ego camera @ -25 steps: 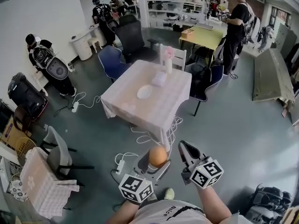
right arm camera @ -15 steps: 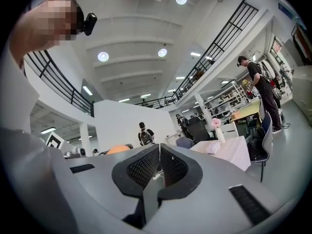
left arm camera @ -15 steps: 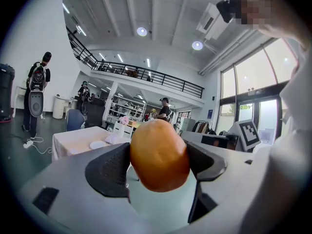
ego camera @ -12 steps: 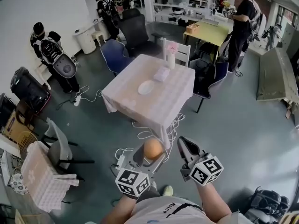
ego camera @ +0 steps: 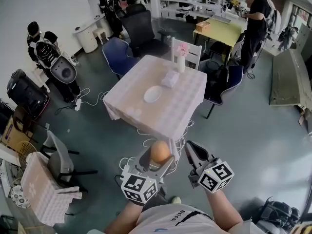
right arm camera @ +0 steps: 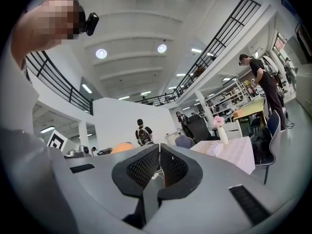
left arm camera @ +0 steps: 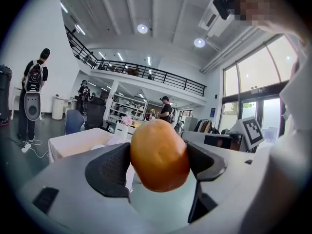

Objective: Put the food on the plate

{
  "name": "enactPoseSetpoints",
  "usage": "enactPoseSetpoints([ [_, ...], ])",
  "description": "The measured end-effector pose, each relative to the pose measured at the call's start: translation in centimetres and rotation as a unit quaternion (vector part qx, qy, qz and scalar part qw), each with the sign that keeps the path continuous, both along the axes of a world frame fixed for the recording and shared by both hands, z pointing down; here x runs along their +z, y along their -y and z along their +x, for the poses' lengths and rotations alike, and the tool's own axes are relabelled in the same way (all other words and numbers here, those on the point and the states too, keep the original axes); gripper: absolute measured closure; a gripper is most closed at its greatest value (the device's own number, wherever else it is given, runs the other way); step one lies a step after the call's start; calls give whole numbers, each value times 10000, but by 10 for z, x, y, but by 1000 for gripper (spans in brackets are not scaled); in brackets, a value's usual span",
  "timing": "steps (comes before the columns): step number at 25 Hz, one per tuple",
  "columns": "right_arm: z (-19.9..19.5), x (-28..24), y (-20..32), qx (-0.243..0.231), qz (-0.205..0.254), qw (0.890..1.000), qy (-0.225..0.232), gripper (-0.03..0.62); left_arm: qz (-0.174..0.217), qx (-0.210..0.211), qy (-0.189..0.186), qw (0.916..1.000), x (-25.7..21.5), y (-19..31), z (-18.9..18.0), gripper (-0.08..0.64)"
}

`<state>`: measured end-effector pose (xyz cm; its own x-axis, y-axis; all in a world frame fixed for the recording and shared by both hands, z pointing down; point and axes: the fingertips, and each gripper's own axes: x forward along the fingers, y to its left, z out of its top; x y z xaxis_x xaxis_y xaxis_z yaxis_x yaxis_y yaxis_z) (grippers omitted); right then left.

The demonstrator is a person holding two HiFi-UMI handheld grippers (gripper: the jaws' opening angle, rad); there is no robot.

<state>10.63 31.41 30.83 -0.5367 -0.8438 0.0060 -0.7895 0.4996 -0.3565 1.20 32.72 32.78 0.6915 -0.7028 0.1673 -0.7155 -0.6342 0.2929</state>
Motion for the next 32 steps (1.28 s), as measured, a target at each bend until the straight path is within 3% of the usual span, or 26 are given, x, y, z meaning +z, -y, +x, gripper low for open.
enactPoseSetpoints([
  [11, -28, 0, 126, 317, -66, 9995, -37, 575, 43, 323, 185, 9993, 7, 136, -23, 195],
  [20, -39, 9, 196, 440, -124, 9989, -92, 575, -59, 427, 429, 9981, 32, 217, -30, 195],
  [27, -30, 21, 255, 192, -215, 9996, -44, 574, -179, 210, 675, 9973, 55, 276, -17, 195],
  [32, -25, 32, 312, -238, -275, 9993, -84, 574, -381, -209, 878, 9952, 81, 327, -15, 195],
])
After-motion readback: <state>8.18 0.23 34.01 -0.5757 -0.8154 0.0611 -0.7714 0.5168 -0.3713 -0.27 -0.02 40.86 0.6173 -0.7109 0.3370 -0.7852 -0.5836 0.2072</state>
